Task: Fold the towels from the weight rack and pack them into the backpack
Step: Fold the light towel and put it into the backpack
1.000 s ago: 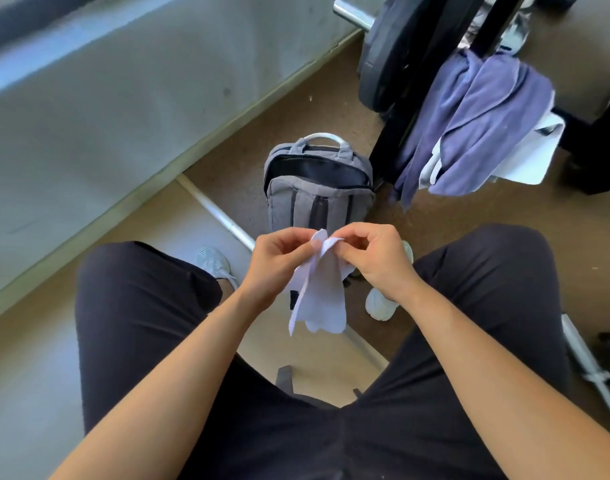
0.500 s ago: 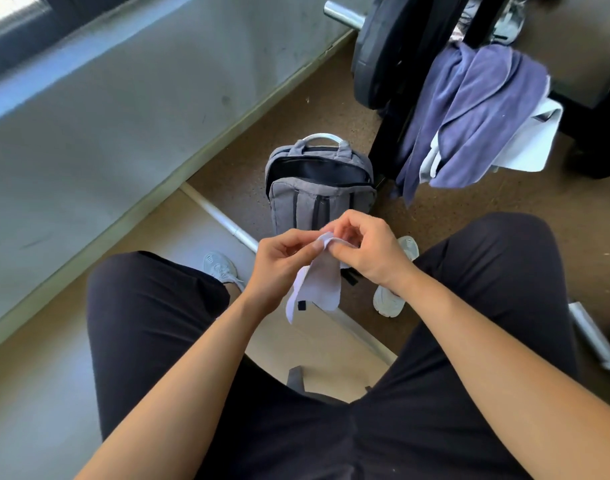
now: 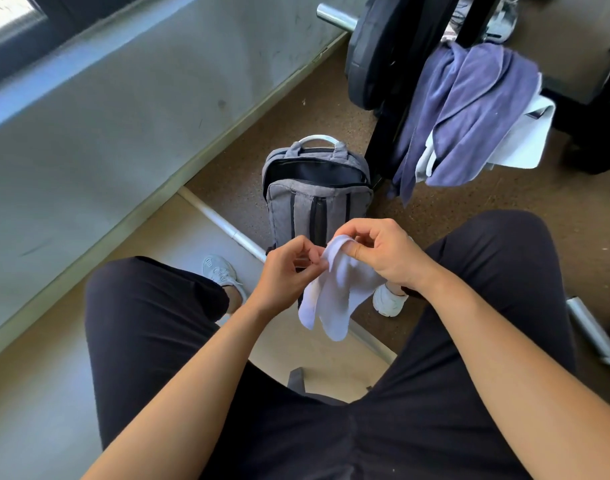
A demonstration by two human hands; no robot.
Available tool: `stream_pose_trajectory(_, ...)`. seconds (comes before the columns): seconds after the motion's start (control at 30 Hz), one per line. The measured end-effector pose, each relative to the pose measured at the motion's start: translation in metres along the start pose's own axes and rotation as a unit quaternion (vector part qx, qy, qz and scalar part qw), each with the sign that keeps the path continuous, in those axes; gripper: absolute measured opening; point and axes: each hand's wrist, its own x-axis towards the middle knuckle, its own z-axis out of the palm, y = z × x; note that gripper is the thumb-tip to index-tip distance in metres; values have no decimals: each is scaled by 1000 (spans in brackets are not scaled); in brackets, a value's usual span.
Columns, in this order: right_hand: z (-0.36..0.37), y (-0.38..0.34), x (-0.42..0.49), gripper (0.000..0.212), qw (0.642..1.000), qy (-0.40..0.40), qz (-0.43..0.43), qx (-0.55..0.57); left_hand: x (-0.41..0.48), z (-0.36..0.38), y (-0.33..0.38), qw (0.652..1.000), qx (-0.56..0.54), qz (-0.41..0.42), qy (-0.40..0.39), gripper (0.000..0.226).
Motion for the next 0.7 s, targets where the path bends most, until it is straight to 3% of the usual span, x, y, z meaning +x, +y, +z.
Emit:
stream_pose_trajectory(0.17, -7, -1, -7, 11, 1000, 9, 5, -17, 7, 5, -7, 997, 59, 22, 39, 30)
stream_pose_trajectory(0.3, -11, 1, -8, 10, 996, 80, 19, -32, 8, 5, -5, 993, 105, 48, 32, 34)
stream_pose_trajectory(0.5, -3, -5, -6, 8, 996, 92, 7, -15, -3, 10, 8, 988, 105, 82, 74, 13)
stream_pose_trajectory(0.7, 2, -7, -7, 6, 996, 88, -10, -5, 0, 15, 8, 976, 149, 140, 74, 18)
